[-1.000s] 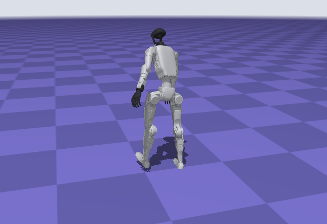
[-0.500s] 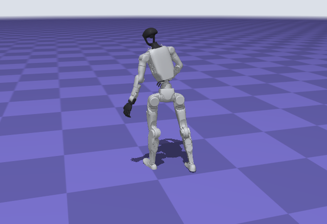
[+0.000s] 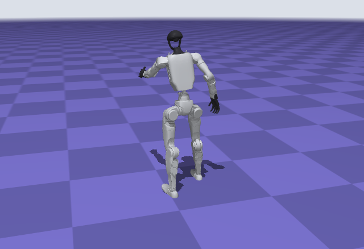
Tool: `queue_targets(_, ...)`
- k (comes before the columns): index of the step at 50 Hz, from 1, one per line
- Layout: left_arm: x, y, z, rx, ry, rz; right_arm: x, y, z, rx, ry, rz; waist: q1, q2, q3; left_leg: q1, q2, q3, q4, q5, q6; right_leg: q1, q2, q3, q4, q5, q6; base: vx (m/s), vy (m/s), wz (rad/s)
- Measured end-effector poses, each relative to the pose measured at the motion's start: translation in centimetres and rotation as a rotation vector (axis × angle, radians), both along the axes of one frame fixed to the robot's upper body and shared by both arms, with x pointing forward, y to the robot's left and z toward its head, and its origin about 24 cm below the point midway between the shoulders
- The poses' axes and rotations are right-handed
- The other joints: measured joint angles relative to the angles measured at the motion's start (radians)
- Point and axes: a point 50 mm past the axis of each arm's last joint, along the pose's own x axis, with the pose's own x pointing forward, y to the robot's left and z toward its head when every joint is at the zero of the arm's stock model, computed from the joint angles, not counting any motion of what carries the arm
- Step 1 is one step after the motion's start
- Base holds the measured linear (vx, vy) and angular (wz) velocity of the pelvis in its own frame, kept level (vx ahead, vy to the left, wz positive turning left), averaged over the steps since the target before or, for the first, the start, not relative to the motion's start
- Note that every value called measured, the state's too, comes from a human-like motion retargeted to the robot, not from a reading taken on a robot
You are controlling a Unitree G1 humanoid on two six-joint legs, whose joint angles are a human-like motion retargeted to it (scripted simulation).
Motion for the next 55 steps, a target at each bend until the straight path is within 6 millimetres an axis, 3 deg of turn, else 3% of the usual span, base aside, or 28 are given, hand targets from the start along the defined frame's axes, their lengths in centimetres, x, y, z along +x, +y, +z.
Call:
queue_targets(2, -0.6, -1.0, -2.2, -0.029, 0.034, -0.060, -0.1, -0.3, -0.4, 0.008, 0.031, -0.029, -0.038, 0.040, 0.002, -0.005, -0.007, -0.049, 0.000, -0.002, -0.001, 0.017, -0.020, -0.045, 0.000, 0.016, 0.000, 0.33, -0.19, 1.29)
queue_targets(5, -2.1, -2.8, -7.1, -0.034, 0.153, -0.182, -0.2, -0.1, -1.6, 0.014, 0.102, -0.063, -0.054, 0.099, 0.011, -0.011, -0.018, -0.115, 0.000, 0.005, 0.005, 0.048, -0.048, -0.107, 0.001, 0.001, 0.000, 0.31, -0.20, 1.17)
queue_targets(9, -6.7, -3.9, -16.1, 0.001, 0.445, -0.332, 1.3, 0.5, -3.1, -0.011, 0.245, 0.039, -0.003, 0.161, 0.035, -0.022, -0.032, -0.153, -0.008, 0.035, 0.025, 0.083, -0.068, -0.158, 0.003, -0.059, 0.000, 0.27, -0.22, 0.74)
queue_targets(13, -14.7, -1.4, -25.7, -0.010, 0.820, -0.300, 5.6, 0.1, -2.6, -0.144, 0.339, 0.331, 0.098, 0.190, 0.078, -0.049, -0.051, -0.114, -0.036, 0.070, 0.050, 0.110, -0.072, -0.164, 0.004, -0.091, 0.000, 0.24, -0.23, 0.08)
queue_targets(15, -19.8, 1.2, -29.5, -0.042, 1.004, -0.177, 8.8, -0.7, -1.3, -0.264, 0.311, 0.457, 0.157, 0.194, 0.107, -0.072, -0.061, -0.076, -0.058, 0.090, 0.060, 0.122, -0.069, -0.154, 0.006, -0.103, 0.000, 0.23, -0.21, -0.30)
queue_targets(17, -25.1, 4.4, -32.1, -0.092, 1.161, 0.016, 12.7, -1.9, 0.8, -0.397, 0.213, 0.502, 0.218, 0.195, 0.140, -0.103, -0.070, -0.036, -0.082, 0.114, 0.066, 0.134, -0.063, -0.139, 0.007, -0.115, 0.000, 0.23, -0.18, -0.46)
queue_targets(21, -35.5, 10.5, -33.5, -0.226, 1.374, 0.473, 20.0, -4.7, 7.1, -0.573, -0.102, 0.353, 0.338, 0.194, 0.208, -0.189, -0.083, 0.036, -0.099, 0.158, 0.069, 0.158, -0.050, -0.101, 0.015, -0.142, 0.000, 0.24, -0.13, -0.56)
queue_targets(24, -42.0, 13.8, -32.3, -0.335, 1.438, 0.774, 24.2, -6.3, 12.8, -0.585, -0.371, 0.135, 0.421, 0.188, 0.251, -0.253, -0.083, 0.092, -0.099, 0.175, 0.066, 0.179, -0.038, -0.067, 0.018, -0.162, 0.000, 0.28, -0.08, -0.65)
queue_targets(27, -47.3, 15.7, -30.8, -0.421, 1.453, 0.996, 26.9, -7.2, 17.8, -0.548, -0.596, -0.036, 0.496, 0.175, 0.276, -0.298, -0.070, 0.146, -0.099, 0.175, 0.058, 0.200, -0.020, -0.029, 0.021, -0.184, 0.000, 0.32, -0.04, -0.79)
queue_targets(31, -51.9, 16.7, -29.0, -0.515, 1.413, 1.182, 29.6, -6.2, 22.8, -0.495, -0.818, -0.120, 0.590, 0.127, 0.289, -0.319, -0.036, 0.196, -0.099, 0.186, 0.047, 0.215, 0.009, 0.043, 0.029, -0.207, 0.000, 0.38, 0.01, -1.03)
queue_targets(35, -53.6, 16.7, -28.5, -0.579, 1.348, 1.271, 31.2, -3.0, 24.7, -0.430, -0.978, -0.067, 0.662, 0.045, 0.269, -0.302, 0.007, 0.222, -0.099, 0.237, 0.038, 0.217, 0.038, 0.122, 0.042, -0.219, 0.000, 0.41, 0.07, -1.12)
queue_targets(38, -51.9, 16.6, -29.1, -0.593, 1.297, 1.248, 31.2, 0.1, 23.9, -0.344, -1.049, 0.030, 0.689, -0.026, 0.233, -0.275, 0.033, 0.241, -0.099, 0.268, 0.028, 0.218, 0.052, 0.169, 0.053, -0.212, 0.000, 0.42, 0.14, -0.86)
queue_targets(40, -49.2, 16.6, -29.8, -0.584, 1.260, 1.188, 30.6, 2.0, 22.6, -0.271, -1.063, 0.103, 0.692, -0.069, 0.204, -0.257, 0.039, 0.253, -0.099, 0.271, 0.023, 0.223, 0.053, 0.193, 0.059, -0.195, 0.000, 0.41, 0.20, -0.50)
queue_targets(43, -42.7, 16.5, -30.7, -0.537, 1.191, 1.024, 28.5, 4.0, 19.6, -0.159, -1.015, 0.207, 0.676, -0.119, 0.158, -0.228, 0.030, 0.257, -0.099, 0.247, 0.021, 0.231, 0.040, 0.202, 0.061, -0.178, 0.000, 0.39, 0.25, -0.12)
queue_targets(47, -30.4, 14.8, -30.2, -0.424, 1.057, 0.719, 24.7, 5.6, 14.4, -0.041, -0.852, 0.296, 0.628, -0.149, 0.108, -0.189, 0.009, 0.234, -0.096, 0.198, 0.024, 0.225, 0.017, 0.130, 0.050, -0.212, 0.000, 0.35, 0.24, 0.29)
queue_targets(51, -16.6, 10.1, -25.5, -0.282, 0.843, 0.402, 20.0, 5.7, 8.7, 0.007, -0.618, 0.293, 0.557, -0.151, 0.086, -0.154, -0.007, 0.187, -0.077, 0.153, 0.032, 0.195, 0.015, 0.098, 0.036, -0.206, -0.003, 0.29, 0.15, 0.56)
queue_targets(55, -6.3, 4.2, -16.9, -0.135, 0.566, 0.149, 14.9, 5.0, 3.7, -0.001, -0.370, 0.236, 0.457, -0.134, 0.082, -0.118, -0.010, 0.138, -0.050, 0.113, 0.037, 0.142, 0.031, 0.139, 0.029, -0.182, -0.007, 0.25, 0.07, 0.58)
